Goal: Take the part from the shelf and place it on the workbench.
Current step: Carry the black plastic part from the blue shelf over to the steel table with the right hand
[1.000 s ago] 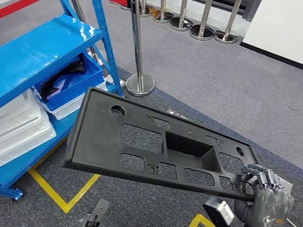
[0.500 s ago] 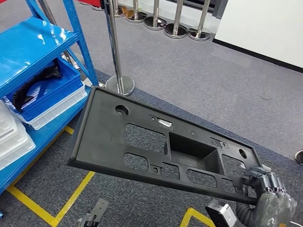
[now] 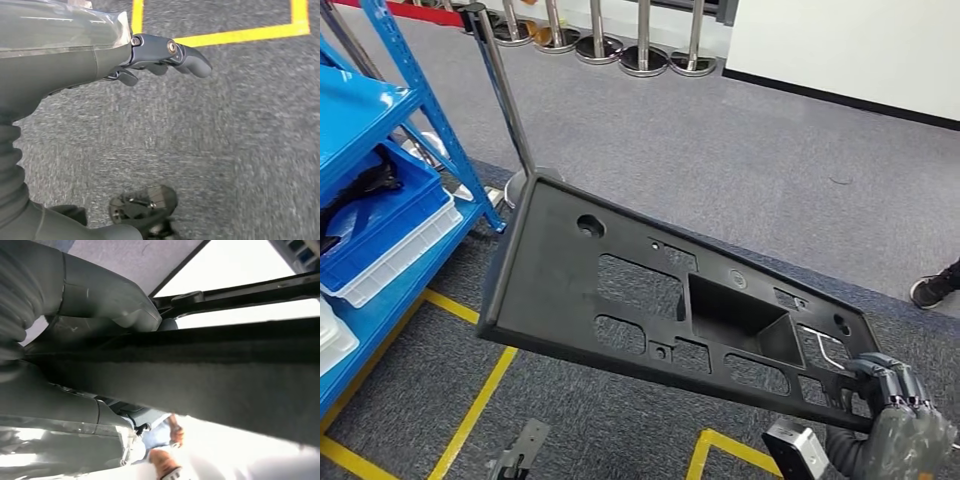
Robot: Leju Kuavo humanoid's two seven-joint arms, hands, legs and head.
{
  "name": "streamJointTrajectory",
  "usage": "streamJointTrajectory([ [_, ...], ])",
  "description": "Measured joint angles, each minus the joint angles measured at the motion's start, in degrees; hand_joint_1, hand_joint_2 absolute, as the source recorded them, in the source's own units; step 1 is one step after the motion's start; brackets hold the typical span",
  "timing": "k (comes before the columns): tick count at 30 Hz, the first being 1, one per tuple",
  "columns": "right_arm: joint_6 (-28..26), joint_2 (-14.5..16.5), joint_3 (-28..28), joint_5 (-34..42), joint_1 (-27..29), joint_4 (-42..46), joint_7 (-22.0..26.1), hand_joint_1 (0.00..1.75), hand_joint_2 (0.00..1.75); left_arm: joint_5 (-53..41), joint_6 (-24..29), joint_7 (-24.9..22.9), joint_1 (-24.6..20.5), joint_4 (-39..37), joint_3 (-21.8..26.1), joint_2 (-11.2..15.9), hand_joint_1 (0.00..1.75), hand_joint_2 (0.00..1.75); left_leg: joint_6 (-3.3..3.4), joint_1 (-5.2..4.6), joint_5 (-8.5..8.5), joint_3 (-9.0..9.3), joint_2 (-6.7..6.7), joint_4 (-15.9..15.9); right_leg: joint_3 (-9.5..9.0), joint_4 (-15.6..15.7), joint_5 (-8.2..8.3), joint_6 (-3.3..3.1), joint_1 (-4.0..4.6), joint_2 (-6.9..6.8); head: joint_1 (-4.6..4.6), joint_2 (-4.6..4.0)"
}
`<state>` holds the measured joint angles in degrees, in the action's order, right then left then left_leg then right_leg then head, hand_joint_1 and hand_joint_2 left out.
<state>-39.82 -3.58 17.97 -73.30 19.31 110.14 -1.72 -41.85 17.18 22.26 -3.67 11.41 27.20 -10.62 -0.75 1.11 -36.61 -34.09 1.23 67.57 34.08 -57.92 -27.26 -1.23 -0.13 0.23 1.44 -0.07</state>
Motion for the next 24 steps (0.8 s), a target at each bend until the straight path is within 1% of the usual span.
streamJointTrajectory([
  [1, 0.00, 0.08, -0.02, 0.00, 0.01, 0.00, 0.01, 1.75, 1.75, 0.04, -0.12, 0.04, 0.11, 0.00, 0.14, 0.00, 0.00, 1.75, 0.02, -0.05, -1.42, -2.01, -0.35, 3.94, -0.04, -0.01, -0.05, -0.15, 0.09, 0.52, 0.02, 0.00],
  [2, 0.00, 0.13, -0.05, 0.01, 0.05, 0.00, 0.02, 1.75, 1.75, 0.09, -0.22, 0.06, 0.22, 0.00, 0.27, 0.01, 0.00, 1.75, 0.07, -0.09, -1.91, -3.52, -0.51, 6.54, -0.10, -0.02, -0.10, -0.23, 0.19, 1.13, 0.01, 0.00],
  [3, 0.00, 0.15, -0.08, 0.02, 0.08, -0.01, 0.02, 1.75, 1.75, 0.13, -0.28, 0.06, 0.28, 0.00, 0.37, 0.01, 0.00, 1.75, 0.18, -0.11, -1.18, -4.09, -0.59, 6.98, -0.21, -0.03, -0.14, -0.26, 0.24, 1.79, 0.02, 0.00],
  [4, 0.00, 0.17, -0.10, 0.02, 0.11, -0.01, 0.02, 1.75, 1.75, 0.15, -0.33, 0.07, 0.28, 0.00, 0.45, 0.02, 0.00, 1.75, 0.36, -0.13, 0.66, -3.59, -0.73, 5.06, -0.36, -0.05, -0.20, -0.24, 0.27, 2.47, 0.03, 0.00],
  [5, 0.00, 0.19, -0.13, 0.02, 0.13, -0.01, 0.02, 1.75, 1.75, 0.15, -0.38, 0.08, 0.25, 0.00, 0.50, 0.02, 0.00, 1.75, 0.62, -0.13, 3.18, -2.33, -1.24, 1.47, -0.53, -0.07, -0.30, -0.18, 0.27, 3.14, 0.04, 0.00],
  [6, 0.01, 0.20, -0.15, 0.02, 0.14, -0.02, 0.02, 1.75, 1.75, 0.15, -0.45, 0.08, 0.22, 0.00, 0.55, 0.04, 0.00, 1.75, 0.93, -0.07, 5.39, -0.93, -2.41, -2.25, -0.63, -0.16, -0.41, -0.06, 0.27, 3.74, 0.01, 0.00],
  [7, 0.01, 0.22, -0.17, 0.04, 0.13, -0.02, 0.01, 1.75, 1.75, 0.14, -0.55, 0.09, 0.23, 0.00, 0.60, 0.06, 0.00, 1.75, 1.14, -0.01, 6.91, 0.25, -3.55, -5.44, -0.56, -0.32, -0.51, 0.14, 0.26, 4.31, -0.03, 0.00],
  [8, 0.00, 0.24, -0.20, 0.06, 0.16, 0.00, 0.01, 1.75, 1.75, 0.14, -0.67, 0.11, 0.23, 0.00, 0.63, 0.08, 0.00, 1.75, 1.27, -0.02, 7.54, 0.94, -4.53, -7.37, -0.35, -0.45, -0.53, 0.42, 0.18, 4.80, -0.02, 0.00],
  [9, -0.01, 0.27, -0.22, 0.07, 0.26, 0.02, 0.00, 1.75, 1.75, 0.14, -0.77, 0.13, 0.25, 0.00, 0.66, 0.10, 0.00, 1.75, 1.33, -0.07, 7.46, 1.18, -5.07, -8.11, -0.08, -0.53, -0.49, 0.75, 0.05, 5.27, -0.02, 0.00],
  [10, -0.03, 0.30, -0.26, 0.08, 0.41, 0.08, -0.01, 1.75, 1.75, 0.15, -0.84, 0.14, 0.23, 0.00, 0.67, 0.10, 0.00, 1.75, 1.37, -0.14, 7.39, 1.32, -4.81, -8.54, 0.14, -0.50, -0.41, 1.14, -0.05, 5.74, 0.02, 0.00],
  [11, -0.06, 0.32, -0.31, 0.08, 0.61, 0.13, -0.01, 1.75, 1.75, 0.15, -0.86, 0.16, 0.16, 0.00, 0.69, 0.10, 0.00, 1.75, 1.55, -0.11, 7.43, 1.49, -4.36, -8.80, 0.25, -0.50, -0.48, 1.47, -0.19, 5.85, 0.06, 0.00],
  [12, -0.07, 0.33, -0.38, 0.06, 0.75, 0.19, -0.01, 1.75, 1.75, 0.15, -0.86, 0.18, 0.11, 0.00, 0.73, 0.10, 0.00, 1.75, 1.77, -0.03, 7.53, 1.74, -3.90, -9.10, 0.38, -0.92, -0.88, 1.77, -0.16, 5.22, 0.00, 0.00],
  [13, -0.08, 0.33, -0.44, 0.05, 0.79, 0.24, 0.01, 1.75, 1.75, 0.14, -0.87, 0.20, 0.06, 0.00, 0.75, 0.09, 0.00, 1.75, 2.02, 0.08, 7.61, 2.03, -3.35, -9.40, 0.91, -2.23, -1.77, 2.07, -0.11, 4.10, -0.07, 0.00],
  [14, -0.09, 0.33, -0.48, 0.03, 0.77, 0.26, 0.02, 1.75, 1.75, 0.13, -0.88, 0.22, 0.06, 0.00, 0.77, 0.08, 0.00, 1.75, 2.26, 0.16, 7.62, 2.31, -2.74, -9.61, 2.00, -4.70, -3.20, 2.33, -0.13, 2.69, -0.13, 0.00],
  [15, -0.09, 0.33, -0.51, 0.02, 0.75, 0.28, 0.03, 1.75, 1.75, 0.13, -0.89, 0.23, 0.11, 0.00, 0.78, 0.08, 0.00, 1.75, 2.39, 0.12, 7.52, 2.50, -2.16, -9.67, 3.75, -8.32, -4.93, 2.64, -0.17, 1.43, -0.20, 0.00],
  [16, -0.08, 0.34, -0.54, 0.01, 0.77, 0.27, 0.03, 1.75, 1.75, 0.14, -0.90, 0.23, 0.17, 0.00, 0.80, 0.09, 0.00, 1.75, 2.48, 0.10, 7.41, 2.60, -1.51, -9.67, 5.79, -12.28, -6.50, 2.93, -0.35, 0.80, -0.21, 0.00],
  [17, -0.08, 0.34, -0.59, 0.02, 0.84, 0.26, 0.03, 1.75, 1.75, 0.15, -0.90, 0.22, 0.21, 0.00, 0.84, 0.10, 0.00, 1.75, 2.50, 0.08, 7.29, 2.68, -0.90, -9.66, 7.43, -15.35, -7.36, 3.18, -0.56, 0.53, -0.21, 0.00],
  [18, -0.07, 0.35, -0.66, 0.03, 0.90, 0.25, 0.02, 1.75, 1.75, 0.15, -0.90, 0.22, 0.22, 0.00, 0.88, 0.12, 0.00, 1.75, 2.44, 0.07, 7.15, 2.76, -0.35, -9.65, 8.22, -16.63, -7.24, 3.41, -0.76, 0.40, -0.21, 0.00],
  [19, -0.07, 0.35, -0.72, 0.03, 0.94, 0.24, 0.02, 1.75, 1.75, 0.14, -0.90, 0.21, 0.20, 0.00, 0.92, 0.13, 0.00, 1.75, 2.34, 0.07, 7.00, 2.90, 0.12, -9.65, 7.78, -15.55, -6.05, 3.58, -0.93, 0.25, -0.20, 0.00],
  [20, -0.07, 0.35, -0.77, 0.04, 0.95, 0.24, 0.02, 1.75, 1.75, 0.12, -0.90, 0.21, 0.18, 0.00, 0.95, 0.13, 0.00, 1.75, 2.18, 0.10, 6.81, 3.12, 0.54, -9.65, 6.21, -12.39, -4.10, 3.70, -1.05, -0.08, -0.20, 0.00],
  [21, -0.07, 0.35, -0.79, 0.04, 0.93, 0.24, 0.02, 1.75, 1.75, 0.11, -0.90, 0.20, 0.16, 0.00, 0.97, 0.14, 0.00, 1.75, 1.93, 0.10, 6.56, 3.42, 0.90, -9.65, 4.07, -8.18, -2.21, 3.75, -1.07, -1.04, -0.21, 0.00],
  [22, -0.07, 0.36, -0.78, 0.03, 0.89, 0.23, 0.02, 1.75, 1.75, 0.07, -0.90, 0.19, 0.13, 0.00, 0.99, 0.14, 0.00, 1.75, 1.62, -0.04, 6.30, 3.67, 1.22, -9.62, 2.15, -4.45, -0.88, 3.61, -0.89, -1.99, -0.20, 0.00],
  [23, -0.07, 0.38, -0.77, 0.02, 0.83, 0.24, 0.02, 1.75, 1.75, 0.03, -0.90, 0.16, 0.12, 0.00, 1.01, 0.14, 0.00, 1.75, 1.28, -0.15, 6.10, 3.87, 1.49, -9.64, 0.86, -1.94, -0.20, 3.28, -0.68, -2.72, -0.17, 0.00],
  [24, -0.07, 0.40, -0.76, 0.00, 0.82, 0.24, 0.02, 1.75, 1.75, -0.02, -0.91, 0.13, 0.11, 0.00, 1.03, 0.14, 0.00, 1.75, 0.94, -0.27, 5.95, 4.02, 1.78, -9.68, 0.31, -0.78, -0.19, 2.88, -0.42, -3.15, -0.14, 0.00],
])
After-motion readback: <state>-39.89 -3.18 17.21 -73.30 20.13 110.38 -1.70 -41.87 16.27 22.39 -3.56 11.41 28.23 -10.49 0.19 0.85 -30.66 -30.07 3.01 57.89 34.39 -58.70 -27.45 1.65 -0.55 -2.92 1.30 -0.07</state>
